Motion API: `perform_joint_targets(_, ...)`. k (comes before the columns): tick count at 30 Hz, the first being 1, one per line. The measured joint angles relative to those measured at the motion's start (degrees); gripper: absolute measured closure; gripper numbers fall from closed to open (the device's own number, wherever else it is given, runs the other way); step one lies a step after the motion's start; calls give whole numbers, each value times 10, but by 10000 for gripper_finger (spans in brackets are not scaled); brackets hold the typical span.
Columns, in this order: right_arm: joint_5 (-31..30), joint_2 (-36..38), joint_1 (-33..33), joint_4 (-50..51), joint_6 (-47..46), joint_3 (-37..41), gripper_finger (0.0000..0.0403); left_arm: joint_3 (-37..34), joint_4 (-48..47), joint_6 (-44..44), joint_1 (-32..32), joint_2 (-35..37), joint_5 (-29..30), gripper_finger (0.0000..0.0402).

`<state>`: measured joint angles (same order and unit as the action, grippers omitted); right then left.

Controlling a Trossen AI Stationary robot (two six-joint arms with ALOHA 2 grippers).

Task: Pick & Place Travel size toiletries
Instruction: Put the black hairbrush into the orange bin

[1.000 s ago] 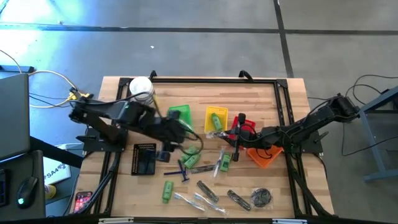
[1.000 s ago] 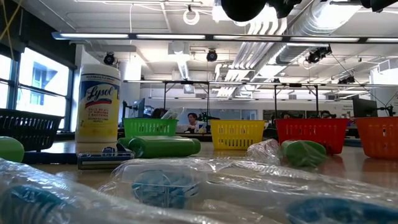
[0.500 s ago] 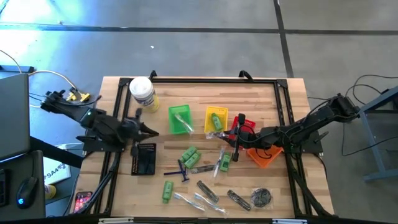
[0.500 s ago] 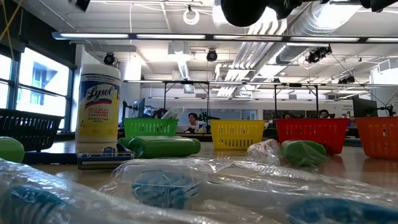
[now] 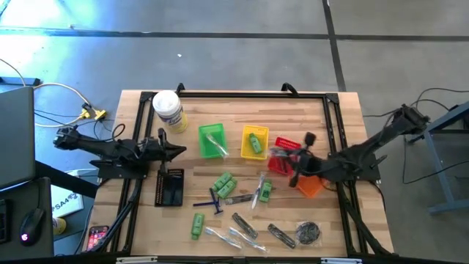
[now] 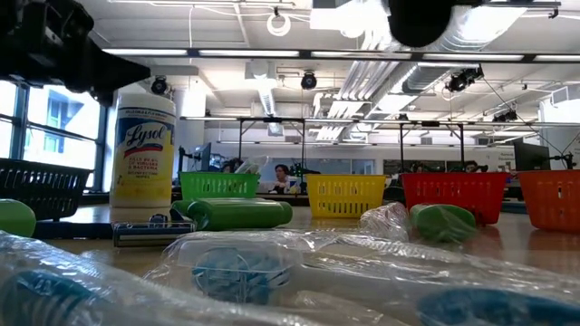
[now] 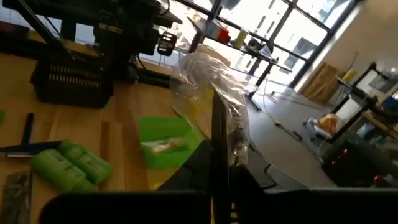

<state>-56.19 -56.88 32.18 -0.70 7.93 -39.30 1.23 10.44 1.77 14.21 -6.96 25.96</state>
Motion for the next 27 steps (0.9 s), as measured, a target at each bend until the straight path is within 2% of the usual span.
perform_joint_targets(3, -24, 29, 30, 128, -94, -28, 367, -2, -13, -10, 0, -2, 2, 400)
perform_joint_targets(6, -4, 46, 43, 259, -195, -52, 349, -3, 2, -28, 0, -8, 2, 400)
perform_joint_targets(9, 69, 54, 46, 394, -284, -71, 349, -1, 8, -31, 0, -7, 2, 400)
perform_joint_targets(13, 187, 54, 46, 535, -360, -88, 372, -1, 0, -37, 0, -8, 2, 400)
perform_joint_targets(16, 270, 54, 46, 586, -388, -91, 378, -1, 0, -45, 0, -8, 2, 400)
perform_joint_targets(21, 348, 51, 46, 645, -445, -91, 356, -2, 0, -49, 0, -8, 2, 400)
perform_joint_targets(24, 361, 37, 46, 685, -475, -89, 349, -2, 1, -49, 0, -8, 2, 400)
perform_joint_targets(27, 374, 18, 46, 698, -487, -78, 362, -2, 1, -49, 0, -8, 2, 400)
